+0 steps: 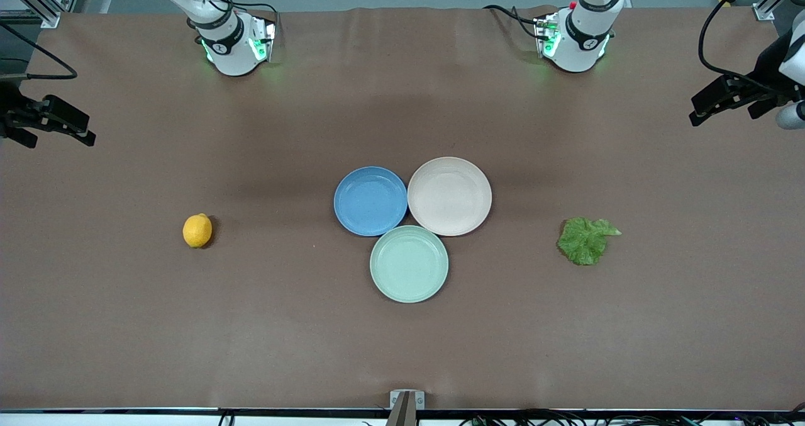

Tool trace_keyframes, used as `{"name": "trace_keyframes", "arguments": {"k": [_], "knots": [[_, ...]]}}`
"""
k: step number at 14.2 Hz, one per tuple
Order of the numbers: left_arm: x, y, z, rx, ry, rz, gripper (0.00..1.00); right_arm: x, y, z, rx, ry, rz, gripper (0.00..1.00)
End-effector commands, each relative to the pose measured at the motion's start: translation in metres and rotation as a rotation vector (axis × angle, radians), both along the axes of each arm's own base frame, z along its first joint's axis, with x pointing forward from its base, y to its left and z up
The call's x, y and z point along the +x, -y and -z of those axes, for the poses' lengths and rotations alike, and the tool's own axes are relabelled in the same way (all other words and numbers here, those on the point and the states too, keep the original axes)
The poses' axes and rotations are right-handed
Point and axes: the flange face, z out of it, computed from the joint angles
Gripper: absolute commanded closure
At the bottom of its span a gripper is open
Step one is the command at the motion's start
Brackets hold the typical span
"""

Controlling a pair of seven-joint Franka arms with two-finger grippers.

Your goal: Pick lemon and lettuce from plates

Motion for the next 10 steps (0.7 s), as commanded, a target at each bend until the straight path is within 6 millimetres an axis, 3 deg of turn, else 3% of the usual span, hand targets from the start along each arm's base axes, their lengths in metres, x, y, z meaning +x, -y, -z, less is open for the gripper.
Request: {"name": "trace_keyframes", "arguments": {"k": [1,3,10], "knots": [[-0.015,0.015,0.003,0.018,0.012,0.05,0.0,0.003,0.001,-0.003,-0.003,0.003,-0.007,0.0],[-0.023,0.029,-0.004,0.04,0.021,0.075,0.0,0.003,0.001,-0.003,-0.003,0.003,-0.007,0.0],[-0.018,0.014,-0.007,0.025,0.018,0.115,0.0,0.003,0.001,-0.003,-0.003,0.006,-0.007,0.0]]}}
